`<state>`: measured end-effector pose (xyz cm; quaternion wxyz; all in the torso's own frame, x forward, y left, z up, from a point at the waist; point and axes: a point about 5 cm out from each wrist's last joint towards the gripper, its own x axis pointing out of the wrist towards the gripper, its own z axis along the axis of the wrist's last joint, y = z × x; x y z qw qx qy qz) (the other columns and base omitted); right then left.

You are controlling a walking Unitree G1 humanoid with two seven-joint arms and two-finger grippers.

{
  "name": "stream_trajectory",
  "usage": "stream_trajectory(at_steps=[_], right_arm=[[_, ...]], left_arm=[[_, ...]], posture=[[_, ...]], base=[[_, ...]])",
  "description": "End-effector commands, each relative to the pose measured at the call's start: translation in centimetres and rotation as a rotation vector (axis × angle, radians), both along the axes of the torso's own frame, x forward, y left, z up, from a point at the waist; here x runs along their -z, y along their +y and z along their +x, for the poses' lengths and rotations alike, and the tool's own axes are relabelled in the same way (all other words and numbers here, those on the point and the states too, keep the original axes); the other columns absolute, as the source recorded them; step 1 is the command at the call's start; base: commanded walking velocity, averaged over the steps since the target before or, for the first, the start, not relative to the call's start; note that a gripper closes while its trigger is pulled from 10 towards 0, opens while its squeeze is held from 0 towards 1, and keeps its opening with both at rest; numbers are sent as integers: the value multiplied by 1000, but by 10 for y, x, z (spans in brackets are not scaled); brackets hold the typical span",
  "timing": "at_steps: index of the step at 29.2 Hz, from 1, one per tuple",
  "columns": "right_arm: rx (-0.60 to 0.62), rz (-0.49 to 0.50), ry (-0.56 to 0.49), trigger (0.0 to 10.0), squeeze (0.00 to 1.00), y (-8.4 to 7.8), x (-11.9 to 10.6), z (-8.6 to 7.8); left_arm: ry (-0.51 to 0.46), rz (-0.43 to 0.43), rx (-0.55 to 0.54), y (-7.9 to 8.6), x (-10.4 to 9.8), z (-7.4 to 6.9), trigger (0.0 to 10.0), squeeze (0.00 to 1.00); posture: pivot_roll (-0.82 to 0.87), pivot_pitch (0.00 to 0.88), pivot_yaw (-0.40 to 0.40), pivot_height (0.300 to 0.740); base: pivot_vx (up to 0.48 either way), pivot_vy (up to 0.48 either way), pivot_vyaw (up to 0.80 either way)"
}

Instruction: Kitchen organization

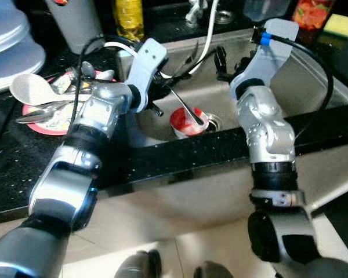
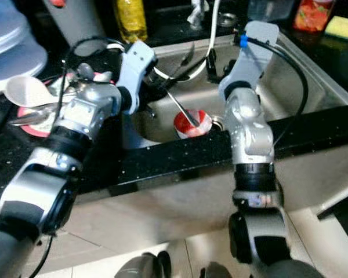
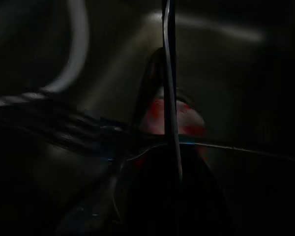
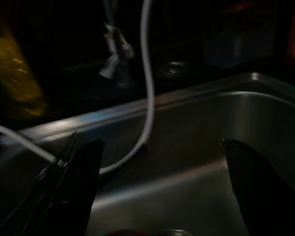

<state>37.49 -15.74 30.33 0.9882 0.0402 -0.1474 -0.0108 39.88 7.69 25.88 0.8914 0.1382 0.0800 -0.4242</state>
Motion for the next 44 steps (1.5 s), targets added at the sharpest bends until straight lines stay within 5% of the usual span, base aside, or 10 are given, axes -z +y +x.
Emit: stream_trajectory(at_steps=[1,8,9,24,25,29,33,39,40,44], right_arm=[[-15,-41,18,10000,0,6,-2,3],[-36,-128,28,10000,0,10,-3,3],[-44,-136,29,10000,0,10,-3,2],[-167,-98,-168,10000,0,25,-32,-7],[-187,-90,-199,10000,0,29,-37,-9],[-244,-74,-254,10000,0,37,-46,-15],[-284,-33,-275,10000,0,41,-47,-18],[-291,-15,-258,10000,0,42,-38,-16],[-295,-11,-255,10000,0,43,-36,-16],[-305,-5,-254,10000,0,46,-36,-16]], left_arm=[[10,7,122,-16,1,-5,10000,0],[71,85,142,-22,23,-4,10000,0],[80,90,135,-20,27,-4,10000,1000],[-71,-244,193,-4,-32,-5,10000,1000],[-126,-306,213,2,-52,-8,10000,0],[-252,-254,127,34,-82,-13,10000,0],[-310,-97,-260,110,-80,-18,10000,0],[-299,-198,-378,126,-75,-43,10000,0],[-306,-229,-407,126,-74,-51,10000,1000],[-308,-267,-458,126,-71,-63,10000,1000]], posture=[[7,237,147,740],[4,240,151,740],[10,238,146,740],[46,180,105,740],[51,170,101,740],[66,145,90,740],[107,120,64,740],[112,107,48,740],[116,91,41,740],[116,84,35,740]], base=[[0,0,0],[0,0,0],[0,0,0],[0,0,0],[0,0,0],[0,0,0],[0,0,0],[0,0,0],[0,0,0],[0,0,0]])
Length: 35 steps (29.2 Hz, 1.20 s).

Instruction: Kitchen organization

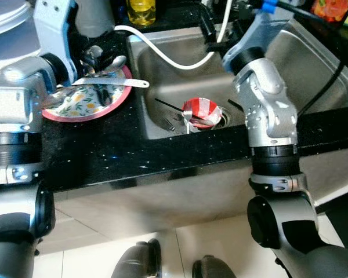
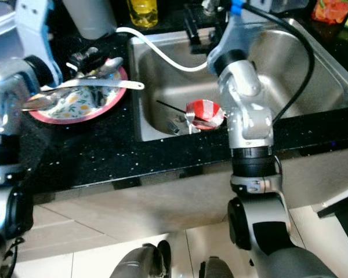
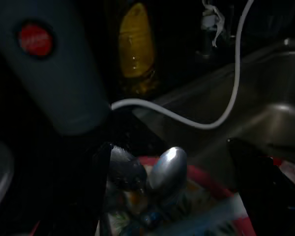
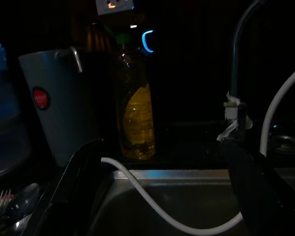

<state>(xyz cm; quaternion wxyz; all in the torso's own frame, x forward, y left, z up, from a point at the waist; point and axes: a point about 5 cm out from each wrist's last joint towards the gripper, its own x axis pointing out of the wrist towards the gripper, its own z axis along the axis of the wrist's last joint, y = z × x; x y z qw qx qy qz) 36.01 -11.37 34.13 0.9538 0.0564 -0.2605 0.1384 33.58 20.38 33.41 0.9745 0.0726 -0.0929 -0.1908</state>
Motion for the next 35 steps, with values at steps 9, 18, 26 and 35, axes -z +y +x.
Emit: stream_trajectory(at_steps=[9,18,26,35], right_arm=[[-32,-10,-10,10000,0,7,2,1],[-16,-13,-11,10000,0,2,1,1],[-12,14,9,10000,0,0,4,0],[6,39,30,10000,0,-6,8,0]], left_arm=[[165,-393,-122,-19,21,10,10000,0],[398,-729,-302,-60,58,21,10000,0],[470,-845,-607,-46,67,29,10000,0],[538,-922,-694,-51,77,27,10000,0]], posture=[[106,63,31,740],[87,53,37,740],[62,53,58,740],[46,60,61,740]], base=[[0,0,0],[0,0,0],[0,0,0],[0,0,0]])
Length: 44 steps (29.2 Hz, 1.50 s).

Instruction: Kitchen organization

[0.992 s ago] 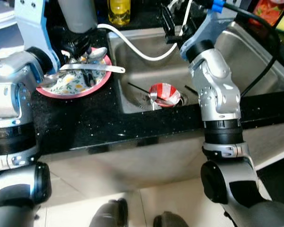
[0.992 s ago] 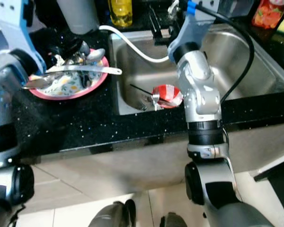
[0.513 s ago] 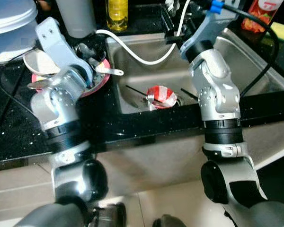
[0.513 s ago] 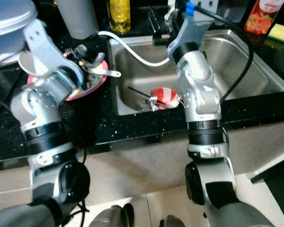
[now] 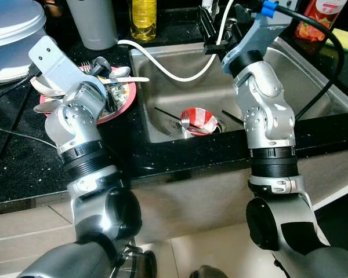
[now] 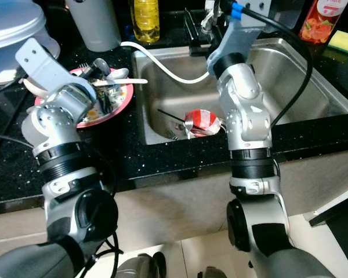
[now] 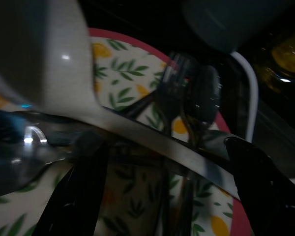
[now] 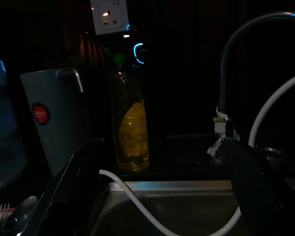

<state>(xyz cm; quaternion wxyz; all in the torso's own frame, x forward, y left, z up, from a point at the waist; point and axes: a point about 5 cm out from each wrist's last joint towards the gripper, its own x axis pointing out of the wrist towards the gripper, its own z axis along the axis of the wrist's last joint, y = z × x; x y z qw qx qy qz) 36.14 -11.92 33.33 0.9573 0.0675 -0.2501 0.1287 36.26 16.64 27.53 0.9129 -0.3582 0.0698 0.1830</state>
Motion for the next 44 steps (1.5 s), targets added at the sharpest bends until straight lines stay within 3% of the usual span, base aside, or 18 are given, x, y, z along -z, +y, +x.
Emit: stream_trajectory(at_steps=[1,6,9,12,14,16,25,28,30,35,40,41,42,44], right_arm=[[-7,15,5,10000,0,0,0,-2],[-12,14,4,10000,0,1,-1,-2],[-12,11,3,10000,0,1,-2,-3],[-9,9,2,10000,0,0,-2,-4],[-1,6,3,10000,0,-2,-1,-5],[4,6,3,10000,0,-3,-1,-5],[1,-1,7,10000,0,-2,-1,-7],[-9,-6,9,10000,0,0,-2,-6],[-13,-9,10,10000,0,1,-2,-6],[-5,-25,9,10000,0,-1,-7,-9],[10,-30,5,10000,0,-4,-9,-13],[13,-32,6,10000,0,-5,-9,-14],[18,-34,9,10000,0,-6,-8,-14],[25,-37,13,10000,0,-7,-7,-16]], left_arm=[[84,-97,24,-15,23,2,10000,0],[108,-210,29,-16,31,13,10000,0],[104,-319,85,-25,31,23,10000,0],[98,-322,115,-33,29,25,10000,0],[116,-321,169,-51,29,25,10000,0],[149,-323,181,-59,36,24,10000,0],[200,-334,33,-33,56,24,10000,0],[190,-369,-41,-6,72,32,10000,0],[180,-389,-46,2,76,35,10000,0],[162,-443,-36,14,84,42,10000,0],[158,-462,-20,13,89,44,10000,0],[158,-461,-16,13,90,45,4667,0],[164,-464,-22,13,93,45,0,0],[181,-462,-51,17,100,44,0,0]], posture=[[42,61,62,740],[30,63,64,740],[13,61,70,740],[9,61,72,740],[3,59,77,740],[-3,60,81,740],[-9,61,72,740],[-26,65,55,740],[-33,72,51,740],[-69,114,50,740],[-82,130,56,740],[-92,140,62,740],[-96,144,63,740],[-105,149,69,740]], base=[[0,0,0],[0,0,0],[0,0,0],[0,0,0],[0,0,0],[0,0,0],[0,0,0],[0,0,0],[0,0,0],[0,0,0],[0,0,0],[0,0,0],[0,0,0],[0,0,0]])
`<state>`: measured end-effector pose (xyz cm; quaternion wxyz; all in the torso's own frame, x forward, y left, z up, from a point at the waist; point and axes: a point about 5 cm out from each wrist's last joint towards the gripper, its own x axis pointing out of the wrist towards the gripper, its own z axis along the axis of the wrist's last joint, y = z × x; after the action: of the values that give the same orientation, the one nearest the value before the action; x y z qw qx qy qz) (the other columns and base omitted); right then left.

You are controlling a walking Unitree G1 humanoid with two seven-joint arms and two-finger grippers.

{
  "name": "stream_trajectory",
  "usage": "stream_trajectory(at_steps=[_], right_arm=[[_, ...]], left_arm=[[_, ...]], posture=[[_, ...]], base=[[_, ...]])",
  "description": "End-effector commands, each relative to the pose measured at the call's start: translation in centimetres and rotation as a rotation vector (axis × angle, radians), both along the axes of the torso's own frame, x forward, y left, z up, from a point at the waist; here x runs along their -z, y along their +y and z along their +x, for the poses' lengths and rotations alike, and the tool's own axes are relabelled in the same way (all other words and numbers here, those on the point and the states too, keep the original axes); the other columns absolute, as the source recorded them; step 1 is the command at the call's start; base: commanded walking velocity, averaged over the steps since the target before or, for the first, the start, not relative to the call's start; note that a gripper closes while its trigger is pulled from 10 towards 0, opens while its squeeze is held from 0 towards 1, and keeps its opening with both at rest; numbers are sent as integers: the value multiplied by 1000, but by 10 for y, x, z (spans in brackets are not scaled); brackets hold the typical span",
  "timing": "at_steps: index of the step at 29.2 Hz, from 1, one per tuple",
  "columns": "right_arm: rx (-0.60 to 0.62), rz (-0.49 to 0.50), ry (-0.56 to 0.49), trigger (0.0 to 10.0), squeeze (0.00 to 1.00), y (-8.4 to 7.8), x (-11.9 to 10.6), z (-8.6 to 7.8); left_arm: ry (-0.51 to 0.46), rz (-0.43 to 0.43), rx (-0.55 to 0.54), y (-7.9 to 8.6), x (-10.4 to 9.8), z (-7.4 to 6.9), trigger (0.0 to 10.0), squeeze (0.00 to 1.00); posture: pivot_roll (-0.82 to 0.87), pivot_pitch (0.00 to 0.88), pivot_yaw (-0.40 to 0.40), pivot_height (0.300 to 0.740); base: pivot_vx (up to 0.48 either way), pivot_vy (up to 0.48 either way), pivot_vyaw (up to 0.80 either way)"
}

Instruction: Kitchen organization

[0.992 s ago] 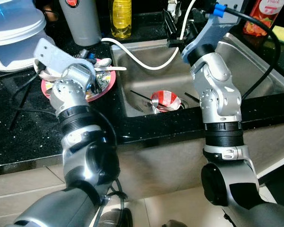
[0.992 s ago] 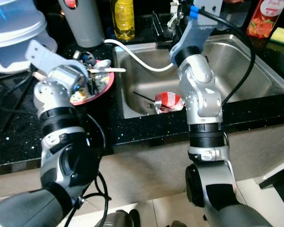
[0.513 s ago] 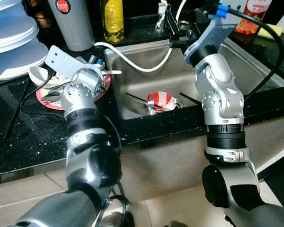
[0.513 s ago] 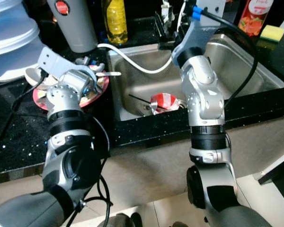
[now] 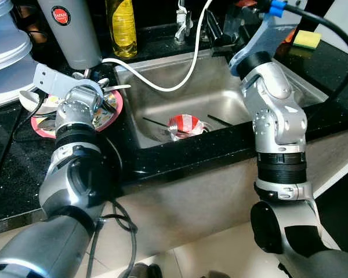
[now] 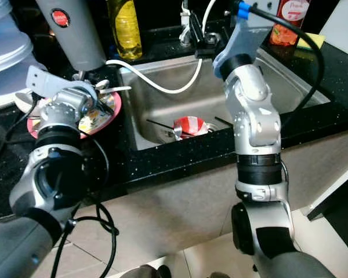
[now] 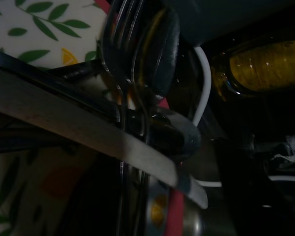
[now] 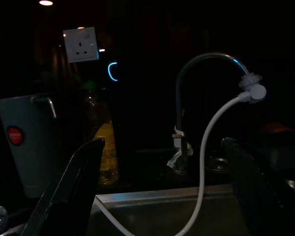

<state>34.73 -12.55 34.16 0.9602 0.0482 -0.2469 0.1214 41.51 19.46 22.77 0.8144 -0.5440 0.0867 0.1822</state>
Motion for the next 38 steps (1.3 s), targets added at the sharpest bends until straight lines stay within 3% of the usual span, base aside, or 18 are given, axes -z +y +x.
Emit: stream_trajectory(at_steps=[1,5,11,15,18,20,21,24,25,26,27,28,29,30,32,35,38], right_arm=[[1,-3,10,10000,0,-1,1,-2],[14,-1,17,10000,0,-4,2,-3],[6,-4,36,10000,0,-2,4,-3],[4,-1,37,10000,0,-2,4,-2],[4,1,37,10000,0,-2,4,-2],[3,5,37,10000,0,-2,4,-1],[-2,12,38,10000,0,-1,5,0],[-5,15,37,10000,0,0,5,0],[-9,18,35,10000,0,1,5,1],[-9,18,35,10000,0,1,5,1],[-12,21,33,10000,0,2,4,2],[-15,24,32,10000,0,2,4,2],[-15,24,32,10000,0,2,4,2],[-19,26,31,10000,0,3,3,3],[-23,27,30,10000,0,4,3,4],[-33,30,30,10000,0,6,3,5],[-35,31,29,10000,0,7,3,5]], left_arm=[[199,-48,40,-11,52,-9,0,0],[255,-38,-20,-4,61,-13,0,0],[249,-25,-50,-1,69,-15,0,0],[232,65,-61,1,68,-15,0,0],[227,82,-64,0,67,-15,0,0],[230,127,-60,-2,67,-15,0,0],[216,241,-49,-6,64,-15,0,0],[190,301,-35,-10,60,-15,0,0],[142,381,-10,-14,52,-14,0,0],[142,381,-10,-14,52,-14,0,0],[93,448,12,-18,44,-13,0,0],[34,517,31,-22,34,-13,5137,0],[34,517,31,-22,34,-13,5137,0],[-25,586,44,-24,23,-13,10000,0],[-76,636,52,-25,14,-13,10000,0],[-234,771,78,-34,-20,-17,10000,0],[-321,824,102,-45,-37,-20,10000,0]], posture=[[-105,149,69,740],[-103,158,70,740],[-93,161,60,740],[-84,154,59,740],[-74,147,59,740],[-60,138,57,740],[-49,131,55,740],[-40,125,51,740],[-31,121,48,740],[-31,121,48,740],[-26,119,45,740],[-18,116,40,740],[-18,116,40,740],[-13,114,37,740],[-13,114,37,740],[1,105,31,740],[1,105,31,740]], base=[[0,0,0],[0,0,0],[0,0,0],[0,0,0],[0,0,0],[0,0,0],[0,0,0],[0,0,0],[0,0,0],[0,0,0],[0,0,0],[0,0,0],[0,0,0],[0,0,0],[0,0,0],[0,0,0],[0,0,0]])
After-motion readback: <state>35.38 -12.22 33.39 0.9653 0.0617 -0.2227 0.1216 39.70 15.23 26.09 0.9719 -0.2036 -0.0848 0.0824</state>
